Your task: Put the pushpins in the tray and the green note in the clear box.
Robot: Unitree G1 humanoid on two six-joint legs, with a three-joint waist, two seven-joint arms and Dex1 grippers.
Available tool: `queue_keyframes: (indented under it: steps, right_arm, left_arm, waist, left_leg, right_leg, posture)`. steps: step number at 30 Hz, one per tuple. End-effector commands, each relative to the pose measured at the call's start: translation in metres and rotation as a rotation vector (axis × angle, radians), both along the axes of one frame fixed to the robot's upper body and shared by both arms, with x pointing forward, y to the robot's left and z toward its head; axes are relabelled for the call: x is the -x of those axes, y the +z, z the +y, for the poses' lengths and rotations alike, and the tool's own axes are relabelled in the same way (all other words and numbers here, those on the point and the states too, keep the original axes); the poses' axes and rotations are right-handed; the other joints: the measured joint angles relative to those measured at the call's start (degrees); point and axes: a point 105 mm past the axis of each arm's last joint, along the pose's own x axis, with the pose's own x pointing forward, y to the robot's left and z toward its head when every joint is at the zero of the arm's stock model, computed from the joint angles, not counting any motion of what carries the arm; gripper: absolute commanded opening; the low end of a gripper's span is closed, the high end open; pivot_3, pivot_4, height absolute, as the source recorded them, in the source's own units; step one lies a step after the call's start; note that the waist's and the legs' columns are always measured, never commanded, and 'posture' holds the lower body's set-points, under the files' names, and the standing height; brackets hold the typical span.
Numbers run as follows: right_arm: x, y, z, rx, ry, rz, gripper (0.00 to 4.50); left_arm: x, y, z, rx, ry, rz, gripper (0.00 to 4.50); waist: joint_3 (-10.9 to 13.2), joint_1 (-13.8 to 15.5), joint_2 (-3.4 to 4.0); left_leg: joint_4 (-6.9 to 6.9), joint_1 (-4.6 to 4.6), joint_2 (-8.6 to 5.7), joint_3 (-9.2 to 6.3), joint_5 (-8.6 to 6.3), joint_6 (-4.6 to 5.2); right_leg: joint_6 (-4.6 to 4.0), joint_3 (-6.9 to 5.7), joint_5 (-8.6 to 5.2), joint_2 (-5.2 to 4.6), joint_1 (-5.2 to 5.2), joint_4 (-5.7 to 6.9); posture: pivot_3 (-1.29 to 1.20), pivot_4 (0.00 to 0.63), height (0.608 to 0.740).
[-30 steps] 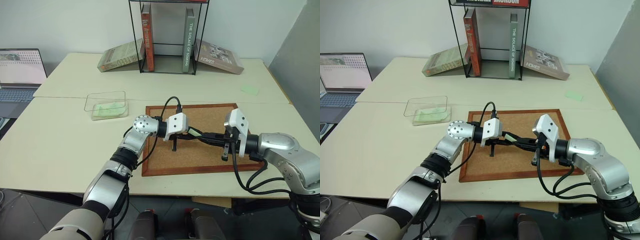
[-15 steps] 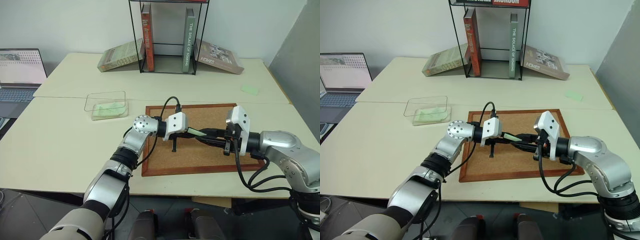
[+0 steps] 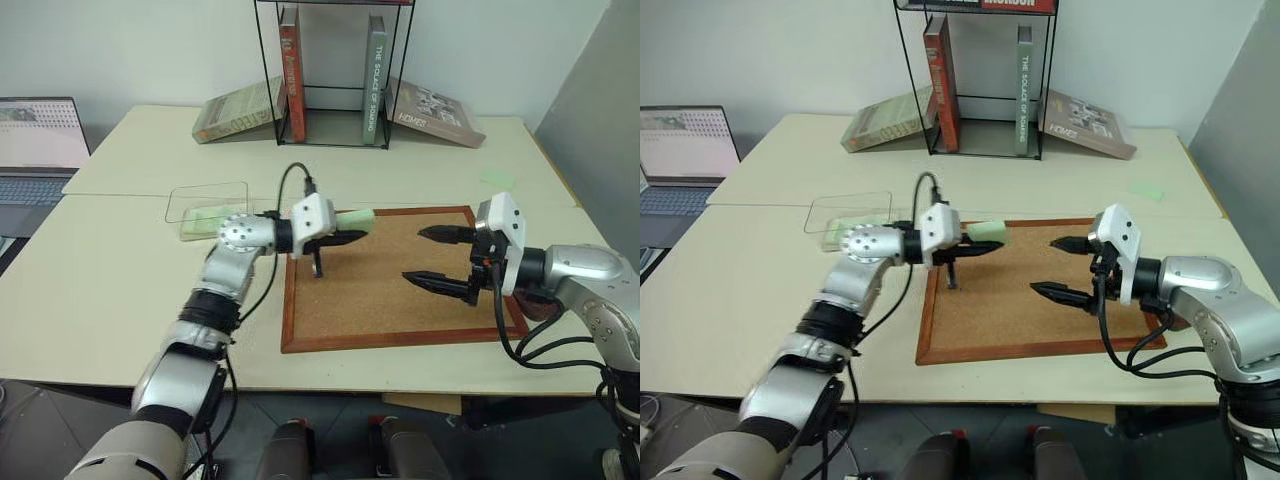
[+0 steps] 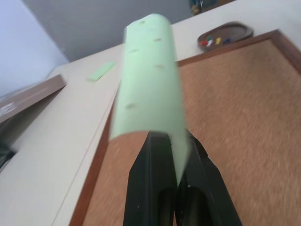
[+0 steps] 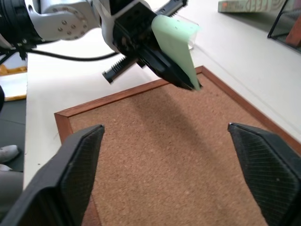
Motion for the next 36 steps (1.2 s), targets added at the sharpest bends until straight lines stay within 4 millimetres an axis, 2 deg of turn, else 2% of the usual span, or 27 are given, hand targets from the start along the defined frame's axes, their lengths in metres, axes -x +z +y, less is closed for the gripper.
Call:
queue_keyframes:
  steps: [1,4,7,8,11,19,22,36]
  right_arm:
    - [0.005,0.01,0.018,0.016,0.083,-0.083,4.48]
    - [-0.001,0.01,0.03,-0.002,0.083,-0.113,4.48]
    - [-0.002,0.007,0.039,-0.011,0.093,-0.119,4.48]
    - [-0.001,0.005,0.042,-0.012,0.101,-0.116,4.48]
    - [-0.001,0.002,0.047,-0.014,0.113,-0.114,4.48]
    - [-0.001,0.003,0.051,-0.008,0.127,-0.12,4.48]
    - [-0.001,0.003,0.052,-0.006,0.126,-0.121,4.5]
    - [-0.002,0.004,0.05,0.0,0.119,-0.121,4.5]
  left_arm:
    - [-0.006,0.016,0.042,-0.054,0.142,-0.035,0.0]
    - [-0.017,0.018,0.088,-0.132,0.318,-0.02,0.0]
    - [-0.035,0.032,0.134,-0.154,0.551,-0.052,0.0]
    - [-0.041,0.036,0.146,-0.164,0.614,-0.061,0.0]
    - [-0.051,0.036,0.165,-0.211,0.713,-0.059,0.0]
    - [-0.068,0.025,0.191,-0.293,0.879,-0.004,0.0]
    - [-0.071,0.026,0.197,-0.29,0.932,-0.005,0.46]
    - [-0.073,0.034,0.203,-0.286,0.971,-0.023,3.22]
  waist:
    - [0.0,0.0,0.0]
    - [0.0,0.0,-0.06]
    - [0.1,0.1,-0.11]
    - [0.1,0.3,-0.12]
    - [0.2,0.8,-0.26]
    - [0.2,0.9,-0.34]
    - [0.2,0.7,-0.36]
    - [0.2,0.4,-0.38]
  left_leg:
    - [0.0,0.0,0.01,0.01,0.0,0.0]
    - [0.01,0.01,0.0,0.02,0.0,0.0]
    - [0.03,0.01,-0.01,0.01,0.0,0.0]
    - [0.03,-0.01,-0.02,0.0,0.0,0.0]
    - [0.05,-0.08,-0.06,-0.07,0.0,0.0]
    - [0.09,-0.49,-0.2,0.06,0.0,0.0]
    - [0.18,-0.87,-0.14,0.04,0.01,-0.01]
    - [0.28,-0.84,-0.18,0.05,0.01,-0.01]
  right_leg:
    - [0.0,0.01,0.0,0.0,-0.01,-0.01]
    - [0.0,0.0,0.0,0.0,-0.01,0.02]
    - [0.0,-0.02,0.0,-0.05,-0.02,0.04]
    - [0.0,-0.04,0.0,-0.04,-0.04,0.04]
    - [0.0,-0.09,0.0,-0.1,-0.05,0.02]
    - [0.02,-0.13,0.02,-0.32,-0.44,0.01]
    - [0.0,-0.12,0.03,-0.33,-0.85,0.19]
    - [0.0,-0.14,0.03,-0.44,-0.87,0.48]
  posture:
    - [0.0,0.15,0.74]
    - [0.0,0.15,0.74]
    - [0.0,0.15,0.74]
    - [0.0,0.15,0.74]
    - [0.0,0.15,0.74]
    - [0.0,0.15,0.74]
    - [0.0,0.15,0.74]
    - [0.0,0.15,0.74]
